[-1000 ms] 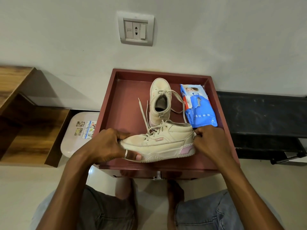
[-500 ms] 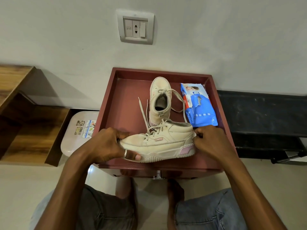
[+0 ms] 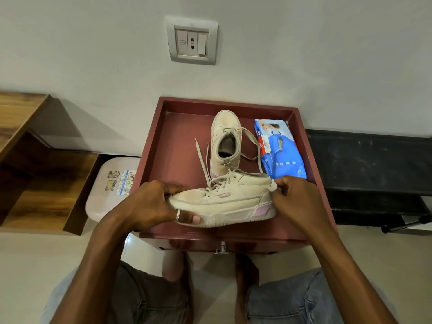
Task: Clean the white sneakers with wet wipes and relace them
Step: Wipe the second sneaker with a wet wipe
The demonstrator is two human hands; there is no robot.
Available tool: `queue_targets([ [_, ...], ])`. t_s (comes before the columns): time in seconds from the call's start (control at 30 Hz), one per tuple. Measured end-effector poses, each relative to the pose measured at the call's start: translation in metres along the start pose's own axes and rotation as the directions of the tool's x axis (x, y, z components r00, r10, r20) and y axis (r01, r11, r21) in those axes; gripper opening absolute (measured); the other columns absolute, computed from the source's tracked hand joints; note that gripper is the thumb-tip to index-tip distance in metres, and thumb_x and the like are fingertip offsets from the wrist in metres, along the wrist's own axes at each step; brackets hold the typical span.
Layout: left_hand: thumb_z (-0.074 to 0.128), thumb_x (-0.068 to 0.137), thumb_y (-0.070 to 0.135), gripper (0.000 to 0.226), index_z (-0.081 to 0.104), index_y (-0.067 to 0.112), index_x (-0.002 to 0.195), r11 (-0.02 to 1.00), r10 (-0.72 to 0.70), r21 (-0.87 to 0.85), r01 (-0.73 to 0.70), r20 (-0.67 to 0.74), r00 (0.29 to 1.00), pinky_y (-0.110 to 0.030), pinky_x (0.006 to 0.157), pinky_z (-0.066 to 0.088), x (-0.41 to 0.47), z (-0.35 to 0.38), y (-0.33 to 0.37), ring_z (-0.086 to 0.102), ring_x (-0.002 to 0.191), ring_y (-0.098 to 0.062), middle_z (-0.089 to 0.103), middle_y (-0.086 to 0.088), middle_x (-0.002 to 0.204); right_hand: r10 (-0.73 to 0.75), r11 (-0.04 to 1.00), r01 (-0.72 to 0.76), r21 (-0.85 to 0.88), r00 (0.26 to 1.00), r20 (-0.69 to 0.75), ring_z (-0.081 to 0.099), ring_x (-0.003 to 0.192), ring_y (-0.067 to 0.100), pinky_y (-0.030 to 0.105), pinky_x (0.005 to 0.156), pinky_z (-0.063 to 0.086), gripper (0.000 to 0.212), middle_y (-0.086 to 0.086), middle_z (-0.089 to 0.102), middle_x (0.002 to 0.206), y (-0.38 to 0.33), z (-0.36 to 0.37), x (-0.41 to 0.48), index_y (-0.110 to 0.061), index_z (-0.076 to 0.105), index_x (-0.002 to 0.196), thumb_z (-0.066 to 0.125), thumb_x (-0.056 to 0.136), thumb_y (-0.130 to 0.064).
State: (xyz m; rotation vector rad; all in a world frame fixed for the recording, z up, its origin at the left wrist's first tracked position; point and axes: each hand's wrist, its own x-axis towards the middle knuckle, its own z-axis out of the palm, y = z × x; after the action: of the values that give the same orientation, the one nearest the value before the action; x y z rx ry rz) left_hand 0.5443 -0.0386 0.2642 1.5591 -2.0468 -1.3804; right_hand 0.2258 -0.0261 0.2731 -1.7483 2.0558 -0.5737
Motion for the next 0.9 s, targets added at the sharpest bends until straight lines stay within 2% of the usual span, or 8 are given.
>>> queue_targets([
  [0.07,0.078,0.049,0.086,0.085,0.071,0.04,0.121,0.999,-0.021,-0.039,0.019,-0.047,0.999,-0.036,0.09,0.06,0.001,0.001,0.0,0.072,0.096,-0.001,0.075,0.023,0.106,-0.039,0.999,0.041,0.025,0.996,-0.083,0.062,0.075,0.006,0.012,0.06,0.042,0.01,-0.004,0.072,0.087,-0.01,0.0,-0.007,-0.016,0.072,0.095,0.065,0.088,-0.017],
  [0.13,0.075,0.048,0.089,0.087,0.072,0.037,0.118,0.996,-0.048,-0.078,0.041,-0.086,0.995,-0.038,0.089,0.06,0.002,0.004,0.001,0.072,0.094,-0.002,0.076,0.021,0.105,-0.091,0.996,0.091,-0.004,0.989,-0.118,0.059,0.079,0.007,0.009,0.062,0.038,0.013,0.0,0.07,0.094,-0.023,0.004,-0.015,-0.013,0.071,0.1,0.067,0.087,-0.016],
  [0.3,0.065,0.054,0.095,0.09,0.063,0.038,0.124,0.992,-0.082,-0.101,0.07,-0.124,0.989,-0.04,0.091,0.06,0.004,0.011,0.003,0.071,0.098,-0.005,0.073,0.017,0.11,-0.258,0.966,0.258,-0.008,0.96,-0.114,0.062,0.093,0.018,0.033,0.079,0.054,0.022,0.004,0.063,0.104,-0.062,0.022,-0.036,-0.012,0.072,0.104,0.062,0.085,-0.015],
  [0.43,0.077,0.047,0.088,0.1,0.055,0.037,0.13,0.99,-0.089,-0.121,0.077,-0.096,0.991,-0.038,0.091,0.06,0.004,0.012,0.003,0.07,0.102,-0.006,0.071,0.015,0.116,-0.373,0.926,0.376,0.031,0.925,-0.076,0.06,0.095,0.017,0.028,0.08,0.05,0.026,0.001,0.06,0.108,-0.077,0.033,-0.047,-0.014,0.073,0.105,0.058,0.084,-0.012],
  [0.53,0.077,0.046,0.089,0.098,0.057,0.038,0.127,0.992,-0.081,-0.102,0.071,-0.105,0.991,-0.037,0.089,0.061,0.003,0.011,0.004,0.07,0.1,-0.005,0.072,0.016,0.113,-0.362,0.932,0.361,-0.019,0.93,-0.065,0.061,0.096,0.016,0.025,0.082,0.051,0.025,0.001,0.065,0.107,-0.062,0.024,-0.035,-0.014,0.074,0.107,0.062,0.086,-0.008],
  [0.73,0.075,0.052,0.088,0.093,0.054,0.036,0.126,0.987,-0.078,-0.148,0.06,-0.118,0.99,-0.038,0.088,0.061,0.003,0.012,0.007,0.07,0.099,-0.007,0.071,0.013,0.113,-0.191,0.981,0.181,-0.072,0.966,-0.174,0.069,0.09,0.019,0.019,0.078,0.046,0.021,0.008,0.073,0.101,-0.026,0.004,-0.017,-0.009,0.075,0.106,0.07,0.086,-0.007],
  [0.83,0.075,0.05,0.087,0.099,0.05,0.035,0.131,0.985,-0.089,-0.16,0.071,-0.108,0.99,-0.037,0.09,0.06,0.002,0.012,0.008,0.069,0.102,-0.007,0.069,0.013,0.116,-0.247,0.969,0.246,-0.032,0.951,-0.188,0.067,0.09,0.017,0.021,0.081,0.049,0.02,0.004,0.072,0.101,-0.044,0.013,-0.026,-0.011,0.076,0.104,0.068,0.086,-0.006],
  [0.9,0.075,0.048,0.088,0.105,0.048,0.034,0.134,0.986,-0.095,-0.149,0.078,-0.106,0.99,-0.036,0.091,0.06,0.001,0.012,0.008,0.069,0.103,-0.007,0.068,0.014,0.119,-0.342,0.939,0.344,-0.01,0.932,-0.121,0.064,0.091,0.016,0.027,0.08,0.053,0.023,0.0,0.069,0.101,-0.062,0.022,-0.036,-0.013,0.076,0.103,0.064,0.084,-0.006],
])
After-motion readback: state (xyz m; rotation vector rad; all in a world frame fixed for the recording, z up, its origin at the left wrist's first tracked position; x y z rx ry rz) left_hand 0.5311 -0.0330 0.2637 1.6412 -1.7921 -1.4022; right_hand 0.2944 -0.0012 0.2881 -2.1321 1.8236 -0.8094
